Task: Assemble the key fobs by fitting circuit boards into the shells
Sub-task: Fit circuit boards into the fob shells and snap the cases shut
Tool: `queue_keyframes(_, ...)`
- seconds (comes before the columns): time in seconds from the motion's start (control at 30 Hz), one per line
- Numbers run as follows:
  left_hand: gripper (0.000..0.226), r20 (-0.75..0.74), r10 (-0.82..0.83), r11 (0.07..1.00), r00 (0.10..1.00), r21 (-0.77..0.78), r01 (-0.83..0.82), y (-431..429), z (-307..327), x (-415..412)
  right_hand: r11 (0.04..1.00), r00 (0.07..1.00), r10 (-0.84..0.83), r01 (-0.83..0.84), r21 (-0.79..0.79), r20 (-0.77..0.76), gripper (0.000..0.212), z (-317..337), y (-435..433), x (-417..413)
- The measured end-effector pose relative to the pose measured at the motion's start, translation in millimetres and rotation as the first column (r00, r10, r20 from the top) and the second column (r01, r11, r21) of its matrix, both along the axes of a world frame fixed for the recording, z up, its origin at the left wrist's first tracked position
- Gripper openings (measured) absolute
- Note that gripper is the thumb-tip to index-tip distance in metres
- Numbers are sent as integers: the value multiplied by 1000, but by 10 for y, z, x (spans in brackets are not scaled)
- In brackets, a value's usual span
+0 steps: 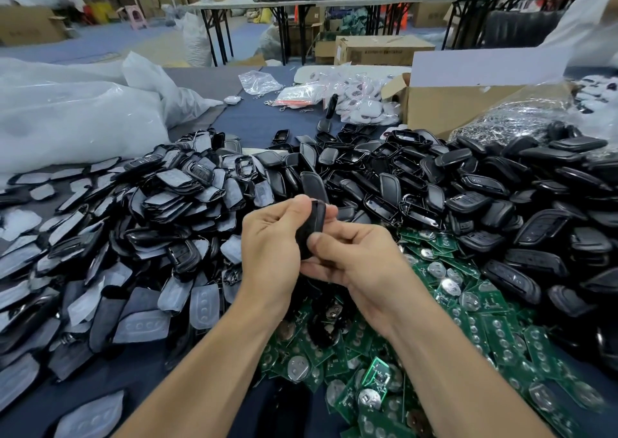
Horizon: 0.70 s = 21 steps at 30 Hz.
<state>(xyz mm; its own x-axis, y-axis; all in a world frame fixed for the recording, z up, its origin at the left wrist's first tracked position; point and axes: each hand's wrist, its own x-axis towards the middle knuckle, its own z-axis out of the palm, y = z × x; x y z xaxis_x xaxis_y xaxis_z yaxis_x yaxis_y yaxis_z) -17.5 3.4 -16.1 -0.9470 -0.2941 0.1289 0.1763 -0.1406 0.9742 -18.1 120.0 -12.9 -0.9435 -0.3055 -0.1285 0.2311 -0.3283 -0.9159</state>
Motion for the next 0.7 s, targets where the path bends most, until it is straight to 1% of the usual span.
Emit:
queue_keyframes(0.07,41,-11,-19,1000,1000,-2,19,-9,4,-2,1000,1000,-14,14,7,-12,19,-5,-6,14)
queue_keyframes(0.17,57,22,-33,998,999,45,32,8,5,6,1000,1000,-19,19,-14,-12,17,3,-7,10)
queue_keyframes(0.23,65,43,-21,998,999,56,19,-4,-4,-4,998,1000,11,-11,59,-14,13,25,27,-7)
queue_keyframes(0.3,66,33,-3,1000,999,-11,3,-27,-28,-23,991,999,30,-28,129,-14,10,74,147,-64)
queue_keyframes(0.33,65,12,5,999,1000,-33,-4,-36,-38,-25,997,1000,11,-10,80,-13,12,120,247,-104)
queue_keyframes(0.37,64,-6,6,999,1000,-31,-7,-42,-41,-24,997,1000,-20,19,-72,-5,20,168,381,-142)
queue_keyframes(0.4,64,-15,5,1000,1000,-23,-5,-45,-41,-21,957,999,-49,52,-286,19,34,202,529,-172)
queue_keyframes(0.43,65,-21,3,1000,1000,-22,-3,-45,-43,-23,894,997,-71,77,-442,30,49,237,658,-191)
queue_keyframes(0.47,64,-25,5,999,1000,-32,-5,-44,-46,-23,876,995,-95,95,-473,24,57,258,752,-209)
queue_keyframes(0.5,62,-34,10,999,999,-50,-11,-43,-48,-22,916,987,-161,155,-369,13,55,248,793,-230)
queue_keyframes(0.53,60,-44,16,997,999,-76,-20,-43,-51,-23,951,963,-270,263,-165,-22,46,214,775,-245)
queue_keyframes(0.57,56,-51,24,994,998,-109,-29,-38,-63,-22,911,913,-394,403,88,-103,32,170,724,-255)
queue_keyframes(0.6,50,-58,31,989,998,-141,-39,-31,-73,-15,779,838,-491,544,312,-237,19,136,673,-254)
queue_keyframes(0.63,43,-64,39,983,997,-175,-50,-27,-79,-4,620,776,-497,631,467,-388,19,100,641,-255)
queue_keyframes(0.67,36,-69,49,975,996,-215,-63,-21,-80,10,505,759,-424,651,567,-494,28,53,621,-265)
queue_keyframes(0.7,33,-70,60,960,996,-270,-77,-21,-82,26,428,790,-307,612,665,-530,38,-12,619,-297)
